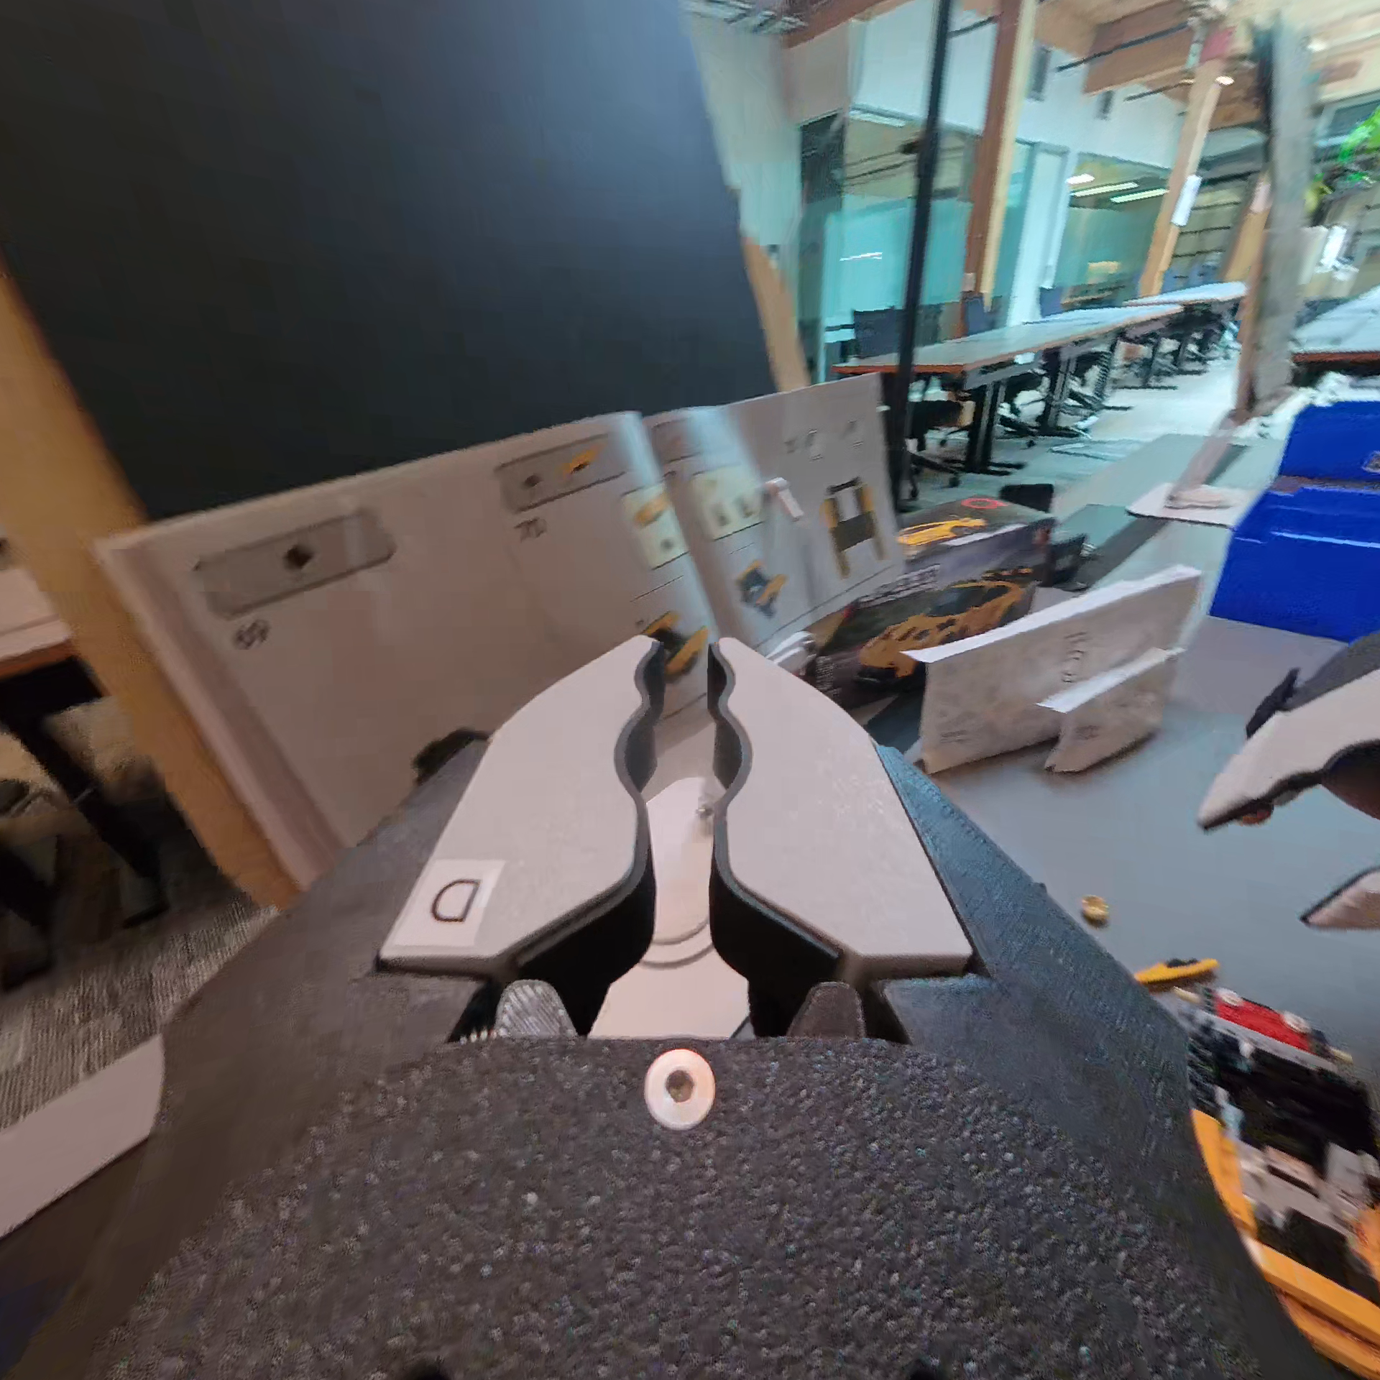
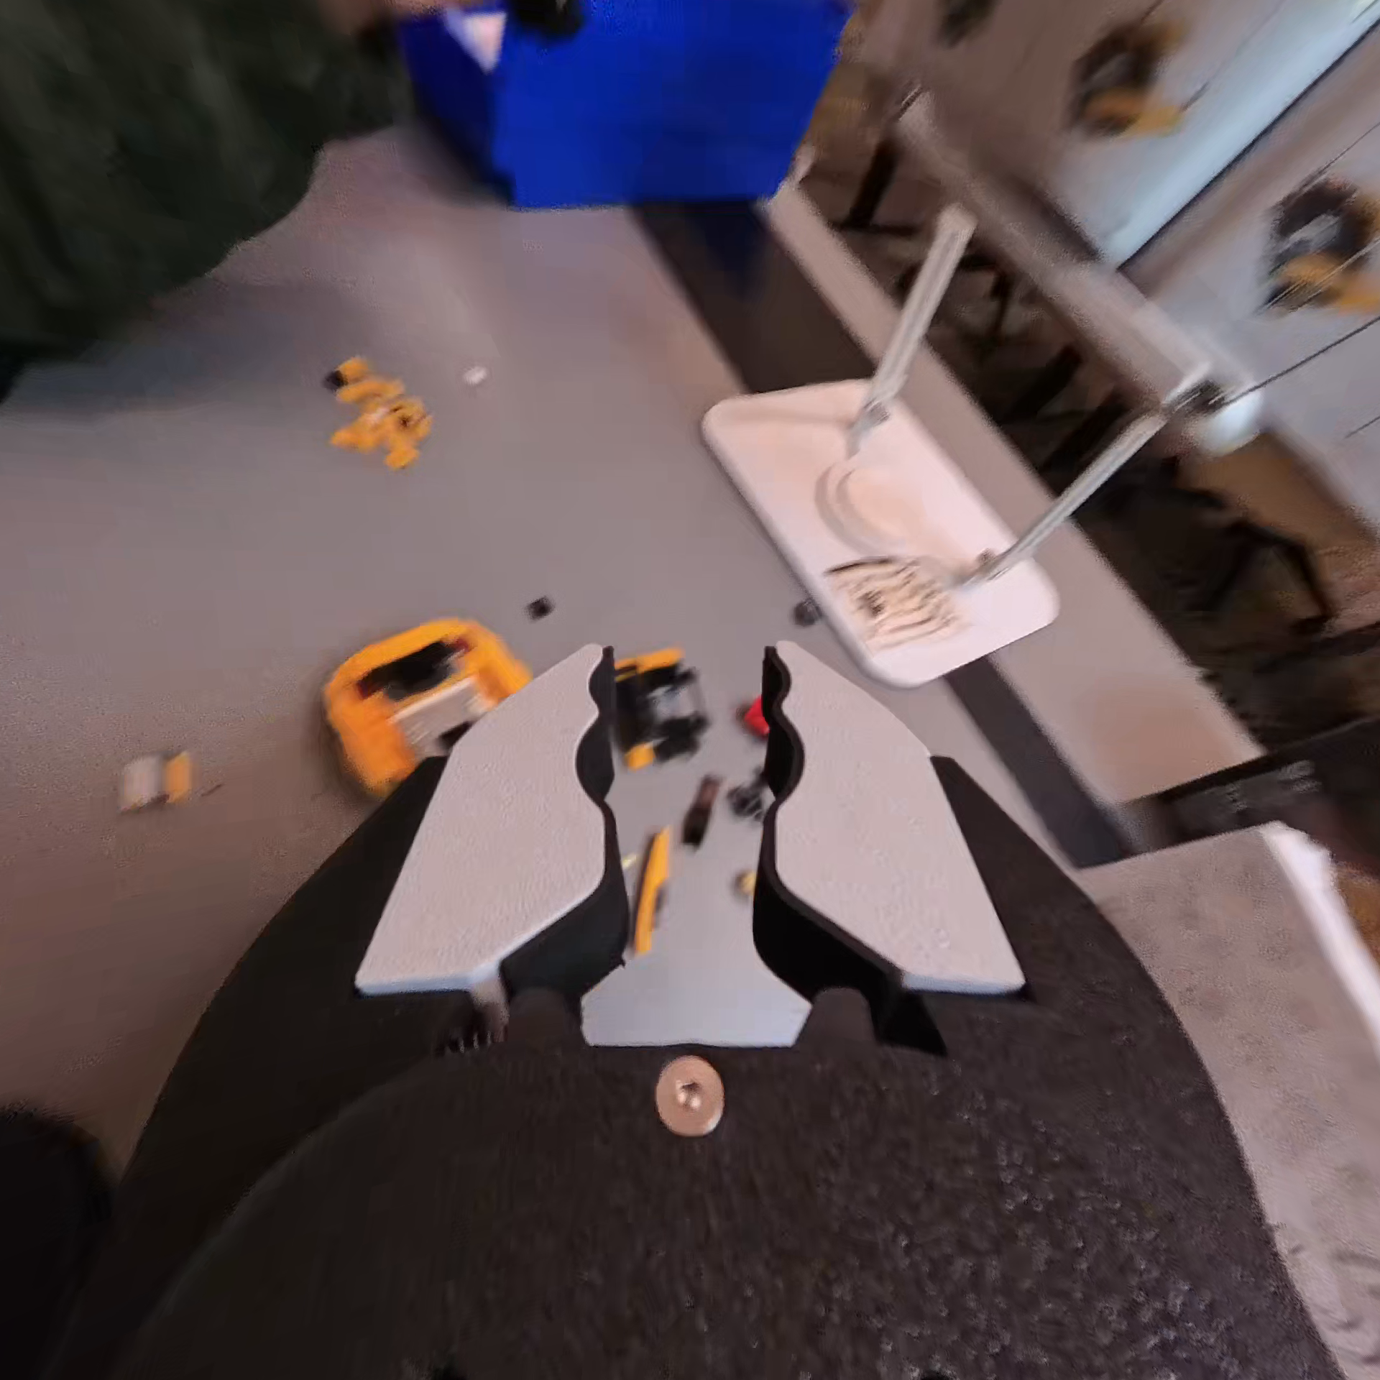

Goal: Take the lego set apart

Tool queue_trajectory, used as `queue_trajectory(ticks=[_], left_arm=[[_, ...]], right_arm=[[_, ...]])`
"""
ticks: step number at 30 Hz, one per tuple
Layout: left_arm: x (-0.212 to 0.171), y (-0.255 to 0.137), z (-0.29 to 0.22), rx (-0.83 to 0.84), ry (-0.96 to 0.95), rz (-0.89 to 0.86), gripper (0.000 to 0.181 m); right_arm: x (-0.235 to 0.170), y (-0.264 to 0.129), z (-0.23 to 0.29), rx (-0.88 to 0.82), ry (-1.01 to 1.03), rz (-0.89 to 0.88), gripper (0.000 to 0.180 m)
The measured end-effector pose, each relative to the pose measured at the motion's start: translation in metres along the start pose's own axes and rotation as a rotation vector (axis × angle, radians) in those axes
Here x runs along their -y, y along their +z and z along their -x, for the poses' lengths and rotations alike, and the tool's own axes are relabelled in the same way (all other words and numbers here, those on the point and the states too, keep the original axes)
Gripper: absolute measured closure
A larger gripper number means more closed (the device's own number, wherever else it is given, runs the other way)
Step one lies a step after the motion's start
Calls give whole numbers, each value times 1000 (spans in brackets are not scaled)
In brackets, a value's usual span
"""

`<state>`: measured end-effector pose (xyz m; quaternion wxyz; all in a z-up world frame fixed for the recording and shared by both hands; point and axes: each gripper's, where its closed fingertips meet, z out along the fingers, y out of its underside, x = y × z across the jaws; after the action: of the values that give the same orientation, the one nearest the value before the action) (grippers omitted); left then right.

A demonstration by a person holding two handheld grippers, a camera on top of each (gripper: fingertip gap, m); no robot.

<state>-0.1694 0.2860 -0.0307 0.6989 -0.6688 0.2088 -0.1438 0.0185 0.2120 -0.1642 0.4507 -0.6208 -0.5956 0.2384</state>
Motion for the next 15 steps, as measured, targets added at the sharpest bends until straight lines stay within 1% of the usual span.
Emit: queue_trajectory(ticks=[2, 4, 6, 8, 11, 15], left_arm=[[16, -5, -26, -49, 71, -1, 170], [29, -14, -51, -88, 154, 17, 169], [35, -23, -75, -121, 229, 52, 168], [36, -31, -96, -157, 270, 80, 167], [23, -44, -125, -205, 284, 125, 167], [-16, -67, -149, -216, 294, 233, 167]], right_arm=[[-18, -12, 28, 57, 32, 24, 141], [-30, -20, 49, 65, 37, 35, 140], [-42, -23, 61, 45, 31, 40, 140], [-52, -19, 61, 42, 59, 51, 143], [-56, -1, 41, 41, 82, 85, 147], [-53, 40, 5, 55, -6, 171, 145]])
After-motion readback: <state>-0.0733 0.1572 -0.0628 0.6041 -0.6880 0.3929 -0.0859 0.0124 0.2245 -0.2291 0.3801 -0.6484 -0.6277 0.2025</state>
